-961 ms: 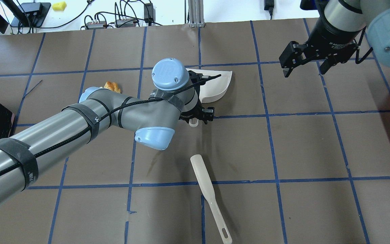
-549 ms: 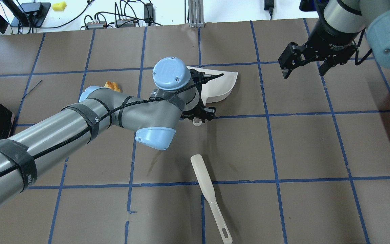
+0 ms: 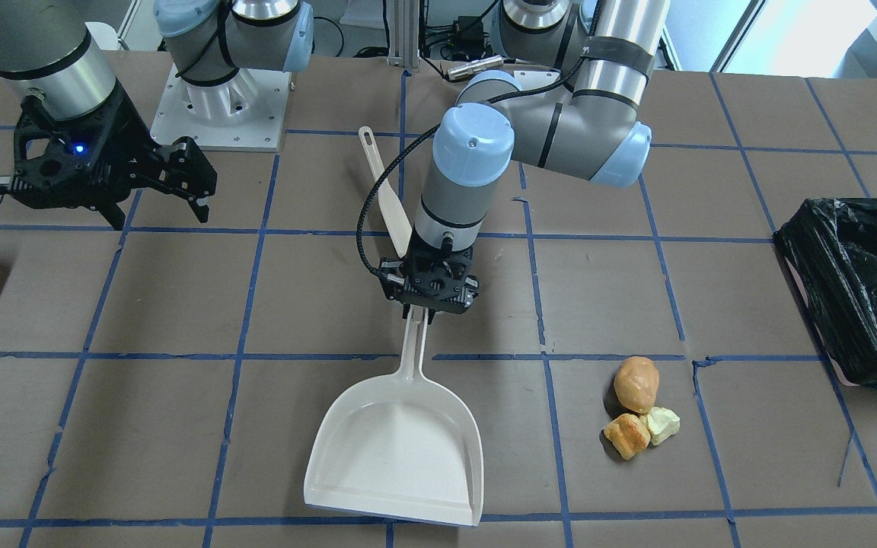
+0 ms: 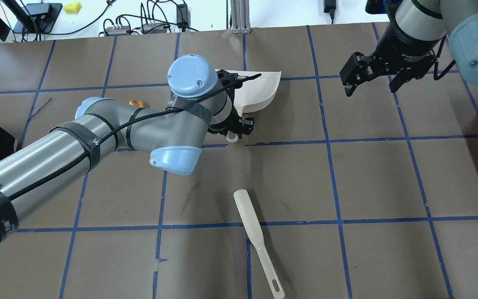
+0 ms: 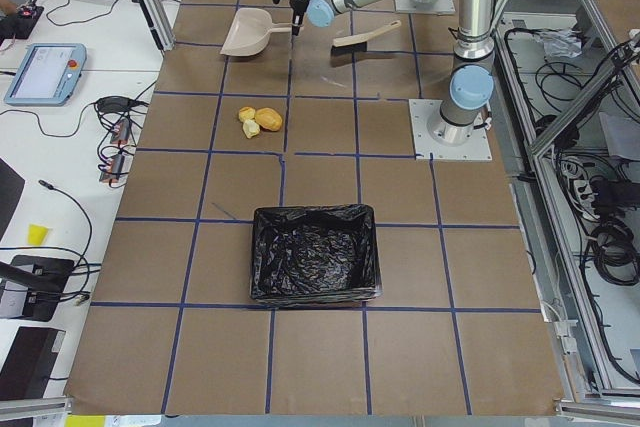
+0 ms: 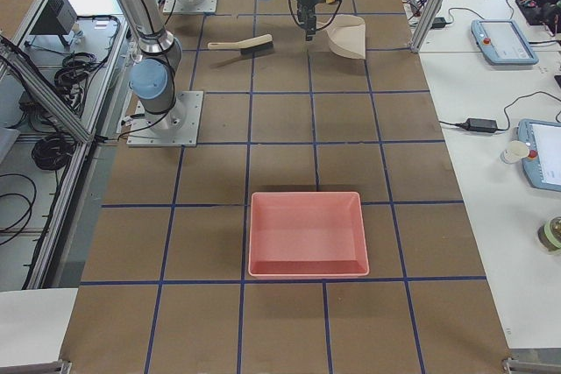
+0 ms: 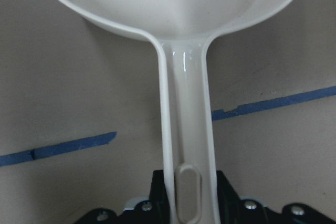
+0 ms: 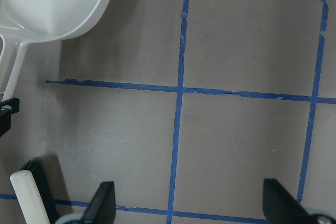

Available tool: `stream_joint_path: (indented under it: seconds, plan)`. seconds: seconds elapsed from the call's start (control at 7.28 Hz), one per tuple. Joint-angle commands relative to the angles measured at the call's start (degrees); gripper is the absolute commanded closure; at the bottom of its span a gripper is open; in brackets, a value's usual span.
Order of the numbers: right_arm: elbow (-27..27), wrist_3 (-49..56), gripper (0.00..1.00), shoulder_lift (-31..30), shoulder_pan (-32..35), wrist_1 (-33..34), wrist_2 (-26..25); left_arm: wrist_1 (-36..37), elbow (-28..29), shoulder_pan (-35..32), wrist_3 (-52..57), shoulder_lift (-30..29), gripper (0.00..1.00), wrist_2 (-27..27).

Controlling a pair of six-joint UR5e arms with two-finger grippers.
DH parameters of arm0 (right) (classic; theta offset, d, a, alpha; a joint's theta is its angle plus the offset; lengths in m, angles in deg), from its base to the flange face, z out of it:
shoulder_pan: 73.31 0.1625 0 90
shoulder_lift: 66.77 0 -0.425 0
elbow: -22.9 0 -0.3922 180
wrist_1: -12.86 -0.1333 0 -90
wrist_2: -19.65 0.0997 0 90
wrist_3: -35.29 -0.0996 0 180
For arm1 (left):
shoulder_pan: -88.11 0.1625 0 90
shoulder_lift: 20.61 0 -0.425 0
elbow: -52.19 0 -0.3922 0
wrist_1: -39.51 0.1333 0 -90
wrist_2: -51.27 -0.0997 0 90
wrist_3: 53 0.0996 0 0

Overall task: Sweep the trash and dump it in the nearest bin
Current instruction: 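Place the dustpan by the trash while the right gripper reaches for the brush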

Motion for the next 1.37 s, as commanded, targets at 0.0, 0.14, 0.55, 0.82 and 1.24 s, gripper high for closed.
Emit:
stream_joint_path:
  seconds: [0.0, 0.14, 0.55, 0.82, 1.24]
  plan:
    - [1.2, -1.2, 0.0, -1.0, 5.5, -0.7, 1.4, -11.9, 1.3, 8.0, 8.5, 7.4, 0.96, -0.1]
    - [3.0, -4.4, 0.0, -0.9, 9.8, 0.2, 1.5, -19.5, 4.1, 12.4, 13.3, 10.0, 0.96, -0.1]
    - [6.6, -7.3, 0.03, -0.7, 18.0, 2.6, 1.6, -31.9, 5.7, 22.9, 41.5, 15.3, 0.99, -4.3]
    - [12.4, -7.5, 0.05, -2.7, 19.1, 3.9, 4.6, -33.8, 4.9, 32.4, 59.3, 15.3, 0.99, -4.3]
    - [24.2, -14.3, 0.0, -7.5, 21.7, 12.3, 4.7, -34.5, 4.8, 47.1, 88.0, 15.2, 1.0, -5.1]
